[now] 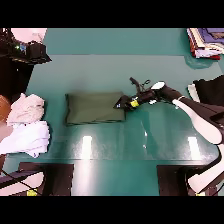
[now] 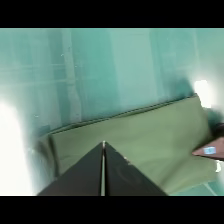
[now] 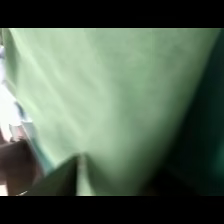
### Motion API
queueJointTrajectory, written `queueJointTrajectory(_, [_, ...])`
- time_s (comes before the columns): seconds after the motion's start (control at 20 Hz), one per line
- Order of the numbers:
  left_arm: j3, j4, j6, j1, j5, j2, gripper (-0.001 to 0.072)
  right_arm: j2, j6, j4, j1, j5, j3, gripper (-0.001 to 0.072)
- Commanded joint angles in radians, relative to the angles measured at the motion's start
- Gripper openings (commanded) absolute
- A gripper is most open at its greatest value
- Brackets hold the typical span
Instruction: Fold the shirts.
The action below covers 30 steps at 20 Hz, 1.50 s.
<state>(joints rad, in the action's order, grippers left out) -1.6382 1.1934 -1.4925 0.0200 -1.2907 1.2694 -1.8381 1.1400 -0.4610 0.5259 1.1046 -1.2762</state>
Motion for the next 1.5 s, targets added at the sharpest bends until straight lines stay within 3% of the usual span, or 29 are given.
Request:
queueJointTrajectory(0.0, [0.000, -0.005, -0.002, 0.000, -0.004, 0.000, 0.0028, -0.040, -0.020, -0.057, 0.053, -0.010, -0.119, 0.0035])
queueJointTrajectory(0.2, [0.000, 0.008, -0.003, -0.072, -0.007, 0.000, 0.0027, -0.002, 0.016, -0.229, 0.003, 0.010, -0.233, 0.0013])
queueJointTrajectory(0.45, [0.000, 0.007, -0.003, -0.247, 0.051, 0.000, 0.0028, 0.201, 0.065, -0.388, -0.302, 0.025, -0.241, 0.0012])
queueJointTrajectory(0.7, [0.000, 0.007, 0.000, -0.384, 0.163, 0.002, 0.0028, 0.349, 0.067, -0.403, -0.715, 0.021, -0.241, 0.0013])
queueJointTrajectory(0.9, [0.000, 0.007, 0.000, -0.444, 0.243, 0.002, 0.0028, 0.362, 0.067, -0.395, -0.958, 0.020, -0.241, 0.0012])
queueJointTrajectory(1.2, [0.000, 0.004, 0.000, -0.450, 0.251, 0.002, 0.0028, 0.341, 0.067, -0.395, -1.061, -0.064, -0.262, 0.0013])
queueJointTrajectory(1.45, [0.000, 0.004, 0.000, -0.449, 0.250, 0.002, 0.0028, 0.310, 0.067, -0.375, -1.060, -0.063, -0.520, 0.0012])
